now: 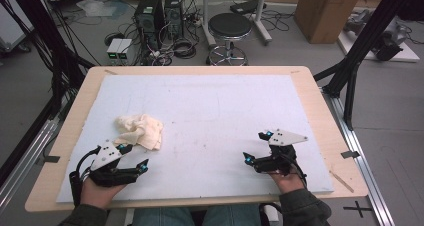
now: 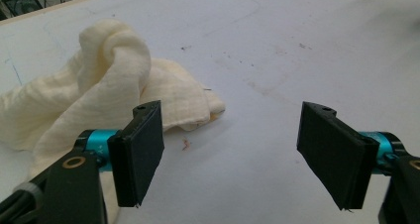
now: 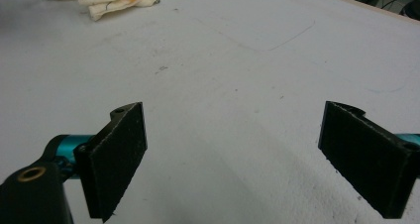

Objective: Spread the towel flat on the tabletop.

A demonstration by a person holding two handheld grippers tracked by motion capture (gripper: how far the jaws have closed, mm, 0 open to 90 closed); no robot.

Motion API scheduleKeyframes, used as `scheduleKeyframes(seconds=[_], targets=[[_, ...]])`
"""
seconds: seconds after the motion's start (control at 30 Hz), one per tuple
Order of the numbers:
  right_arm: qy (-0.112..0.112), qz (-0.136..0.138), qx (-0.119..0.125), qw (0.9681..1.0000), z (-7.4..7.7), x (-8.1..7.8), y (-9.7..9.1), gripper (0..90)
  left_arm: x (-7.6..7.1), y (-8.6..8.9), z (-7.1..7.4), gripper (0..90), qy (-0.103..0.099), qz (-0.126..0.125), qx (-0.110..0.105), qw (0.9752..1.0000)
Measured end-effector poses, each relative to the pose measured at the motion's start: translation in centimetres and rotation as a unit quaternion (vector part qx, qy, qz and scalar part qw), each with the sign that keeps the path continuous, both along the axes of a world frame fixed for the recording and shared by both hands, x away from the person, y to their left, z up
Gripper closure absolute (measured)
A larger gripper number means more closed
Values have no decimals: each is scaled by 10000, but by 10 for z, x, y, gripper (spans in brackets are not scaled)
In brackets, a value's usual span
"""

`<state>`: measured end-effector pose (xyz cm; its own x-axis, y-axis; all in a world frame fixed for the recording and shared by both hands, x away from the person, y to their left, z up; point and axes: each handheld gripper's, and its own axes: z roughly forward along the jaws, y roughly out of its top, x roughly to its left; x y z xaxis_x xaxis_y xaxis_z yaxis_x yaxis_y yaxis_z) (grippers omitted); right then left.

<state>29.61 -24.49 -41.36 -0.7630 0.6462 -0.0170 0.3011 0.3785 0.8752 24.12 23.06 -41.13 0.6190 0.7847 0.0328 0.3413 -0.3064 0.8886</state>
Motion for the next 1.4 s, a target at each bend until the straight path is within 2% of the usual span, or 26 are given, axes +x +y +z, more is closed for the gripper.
scheduleKeyframes(seconds=[0.93, 1.13, 1.33, 1.4], targets=[[-73, 27, 49, 10000, 2, -4, 0, 107, -2, 3, 3, 272, -11, 11, -84, 10000], [-96, 33, 55, 9999, 2, -4, 1, 107, -5, 6, 10, 275, -86, 32, -52, 9999], [-102, 150, -57, 9998, 2, -3, 9, 107, -3, 13, 26, 280, -210, 128, -92, 9997], [-138, 197, -92, 9997, 2, -2, 10, 107, 0, 14, 30, 281, -189, 142, -84, 9997]])
